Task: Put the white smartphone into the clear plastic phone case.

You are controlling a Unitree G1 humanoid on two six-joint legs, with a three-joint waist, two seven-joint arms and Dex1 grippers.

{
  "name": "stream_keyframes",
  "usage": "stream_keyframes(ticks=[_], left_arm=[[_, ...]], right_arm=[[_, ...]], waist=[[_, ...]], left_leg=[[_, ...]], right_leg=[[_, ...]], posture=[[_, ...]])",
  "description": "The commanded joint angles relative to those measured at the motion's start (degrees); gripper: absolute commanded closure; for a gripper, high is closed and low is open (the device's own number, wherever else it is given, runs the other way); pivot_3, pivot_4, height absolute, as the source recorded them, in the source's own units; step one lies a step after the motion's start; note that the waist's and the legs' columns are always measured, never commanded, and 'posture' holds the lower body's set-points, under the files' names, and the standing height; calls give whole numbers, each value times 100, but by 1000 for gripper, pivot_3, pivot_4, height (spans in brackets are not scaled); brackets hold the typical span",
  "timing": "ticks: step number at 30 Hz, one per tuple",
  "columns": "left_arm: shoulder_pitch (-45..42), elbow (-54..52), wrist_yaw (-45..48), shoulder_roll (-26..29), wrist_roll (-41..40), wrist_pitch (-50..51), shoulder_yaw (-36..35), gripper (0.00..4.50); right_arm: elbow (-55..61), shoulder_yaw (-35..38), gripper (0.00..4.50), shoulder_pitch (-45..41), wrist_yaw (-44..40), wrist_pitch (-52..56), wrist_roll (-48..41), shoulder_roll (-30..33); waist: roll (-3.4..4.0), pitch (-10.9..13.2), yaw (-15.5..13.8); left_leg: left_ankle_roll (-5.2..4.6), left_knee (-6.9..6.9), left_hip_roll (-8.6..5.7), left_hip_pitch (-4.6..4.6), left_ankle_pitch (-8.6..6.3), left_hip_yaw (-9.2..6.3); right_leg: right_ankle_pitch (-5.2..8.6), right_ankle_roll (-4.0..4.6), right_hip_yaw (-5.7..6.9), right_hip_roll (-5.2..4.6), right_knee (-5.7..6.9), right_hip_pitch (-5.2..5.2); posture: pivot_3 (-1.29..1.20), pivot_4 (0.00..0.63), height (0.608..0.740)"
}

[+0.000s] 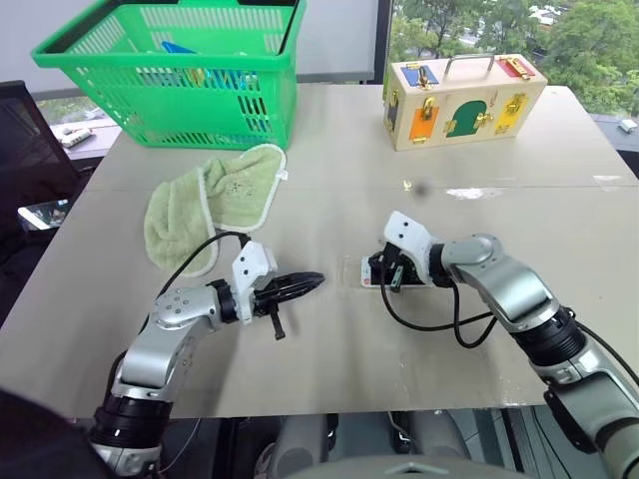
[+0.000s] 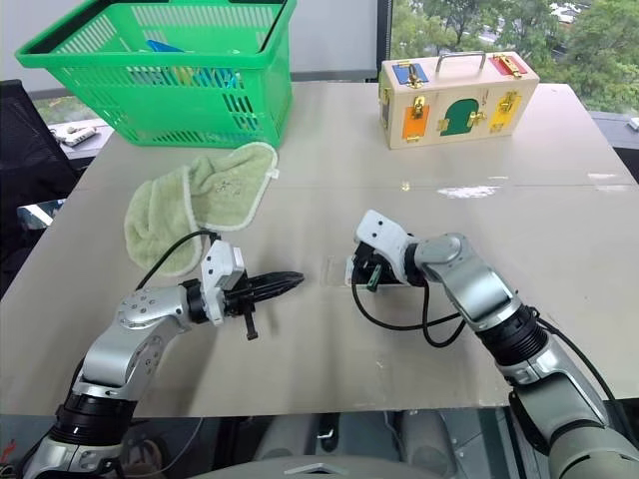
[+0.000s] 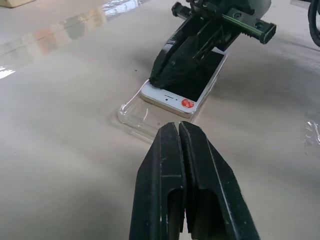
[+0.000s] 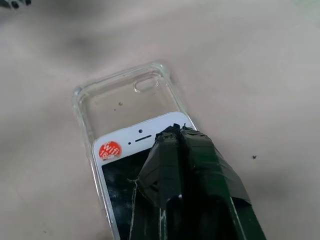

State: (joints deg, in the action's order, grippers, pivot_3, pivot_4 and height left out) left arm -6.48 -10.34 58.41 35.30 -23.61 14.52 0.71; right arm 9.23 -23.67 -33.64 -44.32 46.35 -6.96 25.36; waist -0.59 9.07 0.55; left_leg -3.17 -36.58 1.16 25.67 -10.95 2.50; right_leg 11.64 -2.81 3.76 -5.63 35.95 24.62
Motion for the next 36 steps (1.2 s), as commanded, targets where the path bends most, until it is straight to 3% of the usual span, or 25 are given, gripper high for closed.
stream_keyframes(ticks=[1, 11, 17, 23, 36], left_arm=[[-147, 87, -11, 30, 173, -14, 140, 4446], [-590, 687, -299, -271, 536, 531, 590, 4446], [-893, 1098, -608, -457, 927, 606, 816, 4446], [-1179, 1333, -519, -627, 1094, 467, 1031, 4446], [-1611, 1687, -208, -797, 1320, 230, 1266, 4446]], right_arm=[[550, 644, 4500, 117, -32, 159, -543, -145], [2542, 1967, 4500, 1087, 676, 1441, -780, 886], [3228, 2439, 4500, 1738, 1245, 1946, -717, 1130], [3143, 1993, 4500, 2106, 1599, 1717, -407, 1396], [2712, 1030, 4500, 1846, 1830, 1438, -275, 899]], waist=[[2, 3, -5], [-1, 10, -136], [1, 9, -159], [5, 7, -214], [5, 6, -289]], left_leg=[[0, 0, 0, 1, 0, 0], [0, -1, 2, 4, -1, 1], [0, -14, 4, 3, -1, -2], [22, -52, 5, 4, -15, -15], [13, -63, 1, 4, -10, -18]], right_leg=[[-1, 1, 0, 1, 0, 0], [-6, 6, 0, 2, 0, 2], [-1, -3, 1, 3, 1, -3], [-5, -7, 12, -4, 3, -18], [-7, -11, 25, -12, 3, -31]], posture=[[0, 150, 740], [0, 150, 740], [0, 150, 740], [0, 150, 740], [0, 150, 740]])
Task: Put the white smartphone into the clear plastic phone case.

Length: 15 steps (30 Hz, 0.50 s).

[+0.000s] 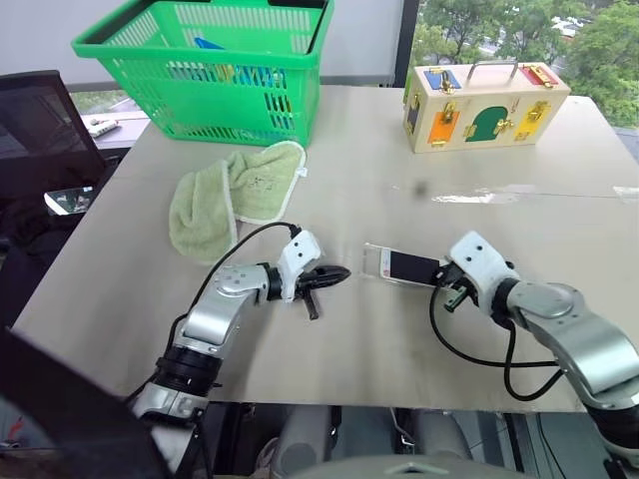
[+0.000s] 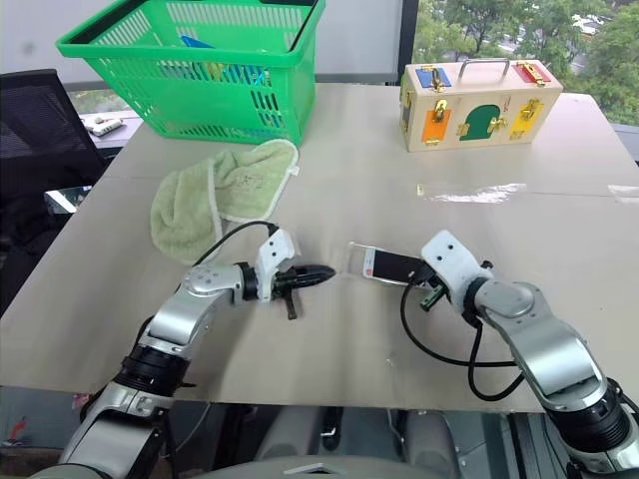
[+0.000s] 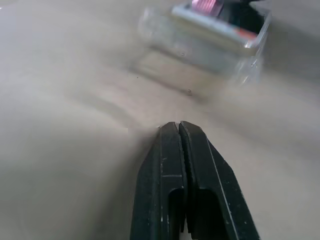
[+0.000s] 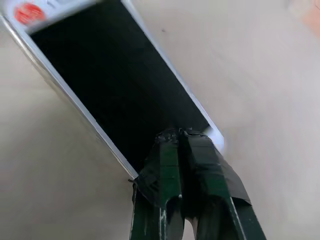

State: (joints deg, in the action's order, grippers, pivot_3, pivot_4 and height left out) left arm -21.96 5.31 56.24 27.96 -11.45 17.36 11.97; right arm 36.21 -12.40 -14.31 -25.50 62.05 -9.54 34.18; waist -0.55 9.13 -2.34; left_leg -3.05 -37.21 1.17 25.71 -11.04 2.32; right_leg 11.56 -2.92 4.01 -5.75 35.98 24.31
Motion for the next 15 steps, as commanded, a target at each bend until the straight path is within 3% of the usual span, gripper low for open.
stream_keyframes(ticks=[1, 8, 15], left_arm=[[-75, 133, 17, -79, 115, -61, 140, 4446], [-146, 148, 73, -25, 136, -18, 41, 4446], [-301, 6, 174, -78, 1, 194, 11, 4446]], right_arm=[[-1, -128, 4500, -104, -68, -178, 5, 30], [313, 361, 4500, -331, -38, 19, -201, -143], [591, 819, 4500, -331, -9, 722, -187, 522]], waist=[[0, 0, -1], [0, 0, 1], [0, 3, 11]], left_leg=[[0, 0, 0, 0, 0, 0], [2, -1, -1, 1, -2, -6], [1, -2, -1, 6, -1, -7]], right_leg=[[0, 0, 0, 0, 0, -1], [0, -1, 5, -1, -1, -2], [-1, -1, 7, -2, -3, -1]], posture=[[0, 150, 740], [0, 150, 740], [0, 150, 740]])
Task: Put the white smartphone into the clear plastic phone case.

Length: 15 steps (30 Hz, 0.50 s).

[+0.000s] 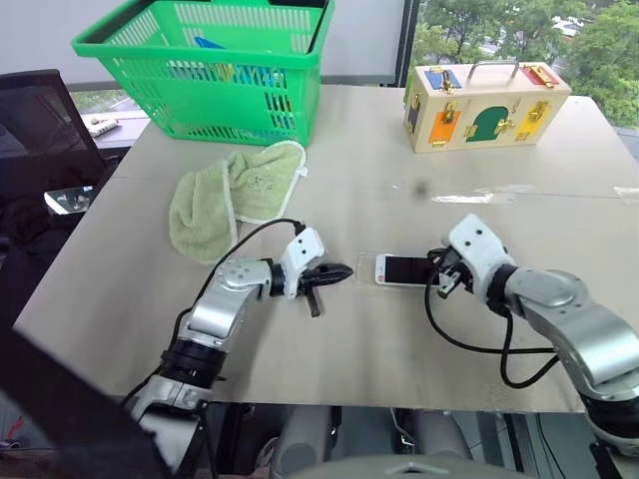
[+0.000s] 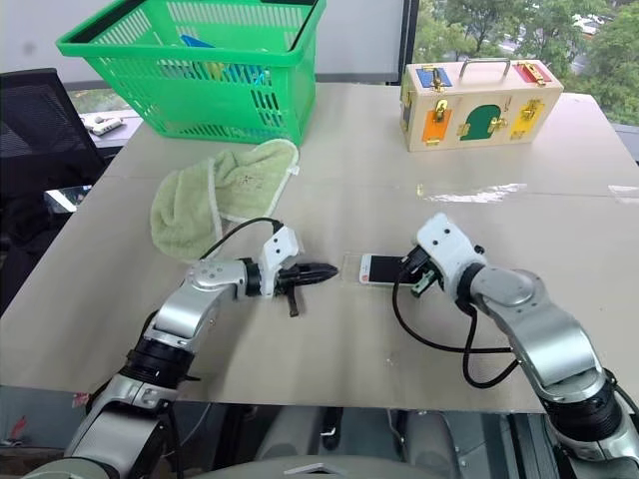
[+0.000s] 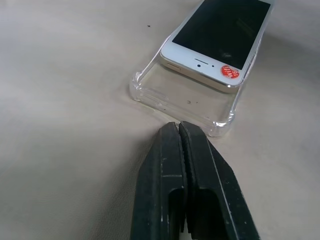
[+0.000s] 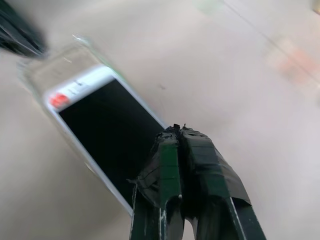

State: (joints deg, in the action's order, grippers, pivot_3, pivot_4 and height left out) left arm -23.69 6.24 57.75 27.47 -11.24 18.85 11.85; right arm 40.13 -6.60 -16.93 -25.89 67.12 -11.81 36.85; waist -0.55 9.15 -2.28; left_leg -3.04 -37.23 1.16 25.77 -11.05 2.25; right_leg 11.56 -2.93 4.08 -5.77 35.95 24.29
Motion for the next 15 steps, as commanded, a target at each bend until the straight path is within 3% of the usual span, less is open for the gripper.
stream_keyframes(ticks=[1, 6, 15], left_arm=[[-140, -93, 40, -28, 3, 44, 55, 4446], [-194, -63, 71, -37, 109, 4, 152, 4446], [-271, 41, 126, -72, 210, -72, 205, 4446]], right_arm=[[170, 225, 4500, -44, 40, 252, 66, 377], [-51, -35, 4500, 180, 67, 193, 221, 839], [-398, -669, 4500, -65, -84, -175, 243, 709]], waist=[[-1, 1, 14], [-1, 2, 16], [-2, 2, 20]], left_leg=[[0, 0, 0, 1, 0, 2], [-16, 6, 2, 4, 8, 1], [-18, 2, 3, 6, 8, 2]], right_leg=[[0, 0, 0, 0, 0, 1], [-1, 2, 0, 6, 0, 2], [1, 0, -1, 6, 0, 2]], posture=[[0, 150, 740], [0, 150, 740], [0, 150, 740]])
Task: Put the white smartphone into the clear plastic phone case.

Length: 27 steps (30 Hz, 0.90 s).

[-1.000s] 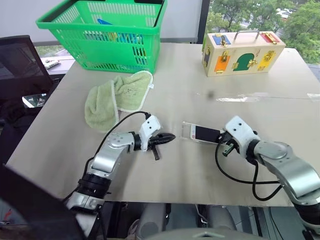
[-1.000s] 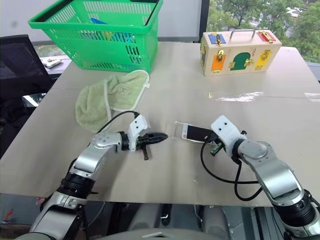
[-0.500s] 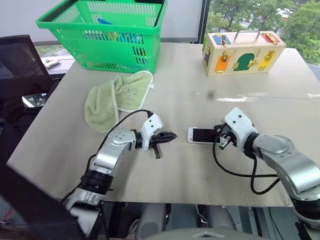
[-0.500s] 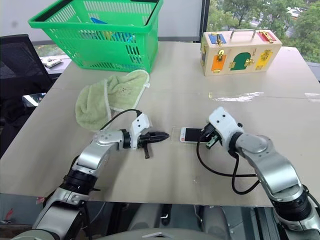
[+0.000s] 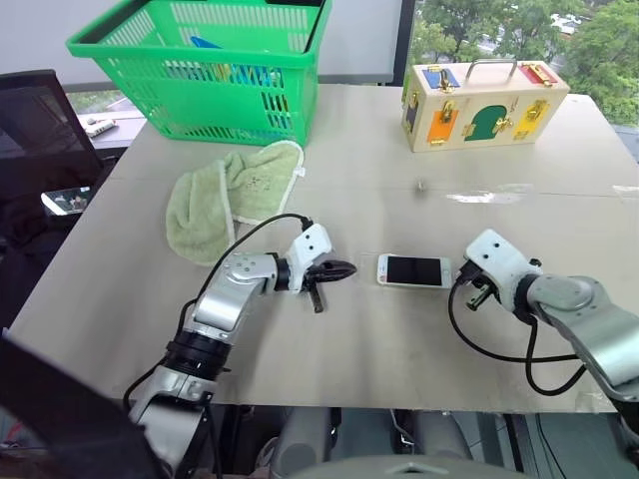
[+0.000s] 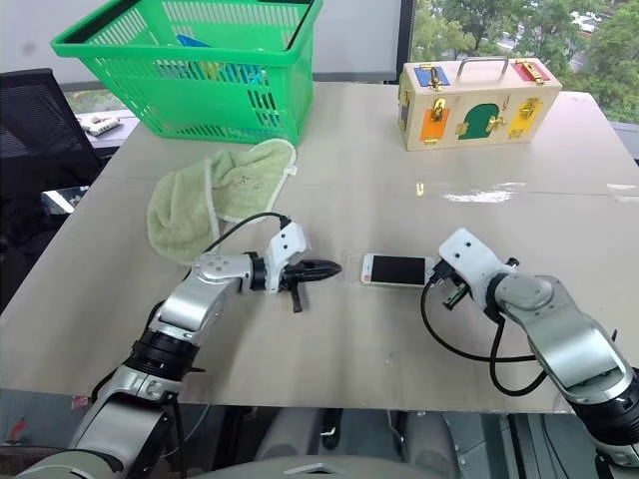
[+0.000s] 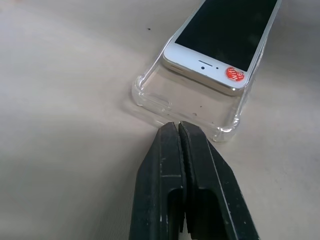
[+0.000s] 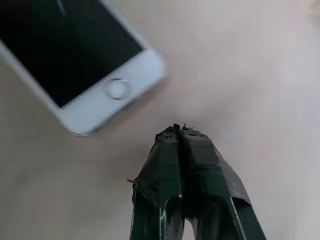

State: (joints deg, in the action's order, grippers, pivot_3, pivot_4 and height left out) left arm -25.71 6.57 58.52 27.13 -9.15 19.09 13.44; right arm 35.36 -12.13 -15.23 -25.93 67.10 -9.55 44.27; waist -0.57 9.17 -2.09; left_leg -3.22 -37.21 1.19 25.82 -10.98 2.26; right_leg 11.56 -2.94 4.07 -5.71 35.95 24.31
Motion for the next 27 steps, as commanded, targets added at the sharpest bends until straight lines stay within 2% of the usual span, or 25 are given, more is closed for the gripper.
stream_keyframes(ticks=[1, 9, 13, 22, 27], left_arm=[[-72, 17, 50, -37, 4, -104, 46, 4446], [-12, 66, 54, -58, 9, -177, 51, 4446], [13, 78, 51, -86, 22, -199, 51, 4446], [99, 122, 56, -102, 73, -278, -14, 4446], [176, 168, 74, -30, 68, -340, -93, 4446]], right_arm=[[81, -179, 4500, -309, -117, -172, -22, -83], [-145, -940, 4500, -1025, -521, -75, -163, -402], [-417, -1327, 4500, -1383, -635, -159, -128, -621], [-498, -1405, 4500, -1535, -972, -242, -176, -647], [-358, -990, 4500, -1350, -1116, -207, -200, -255]], waist=[[0, 0, 1], [0, 0, 13], [0, 0, 119], [-1, -2, 148], [-1, -2, 115]], left_leg=[[0, 0, 0, 0, 0, 0], [0, 0, 2, 0, 0, -2], [0, -2, 4, -4, 0, -5], [0, -4, 9, -17, 0, -8], [1, -4, 9, -15, 0, -8]], right_leg=[[0, 0, 0, 0, 0, 0], [0, 0, 0, 4, 0, 0], [-1, 1, 0, 7, 1, -2], [-4, 5, 0, 11, 4, -11], [-4, 5, 1, 10, 4, -11]], posture=[[0, 150, 740], [0, 150, 740], [0, 150, 740], [0, 150, 740], [0, 150, 740]])
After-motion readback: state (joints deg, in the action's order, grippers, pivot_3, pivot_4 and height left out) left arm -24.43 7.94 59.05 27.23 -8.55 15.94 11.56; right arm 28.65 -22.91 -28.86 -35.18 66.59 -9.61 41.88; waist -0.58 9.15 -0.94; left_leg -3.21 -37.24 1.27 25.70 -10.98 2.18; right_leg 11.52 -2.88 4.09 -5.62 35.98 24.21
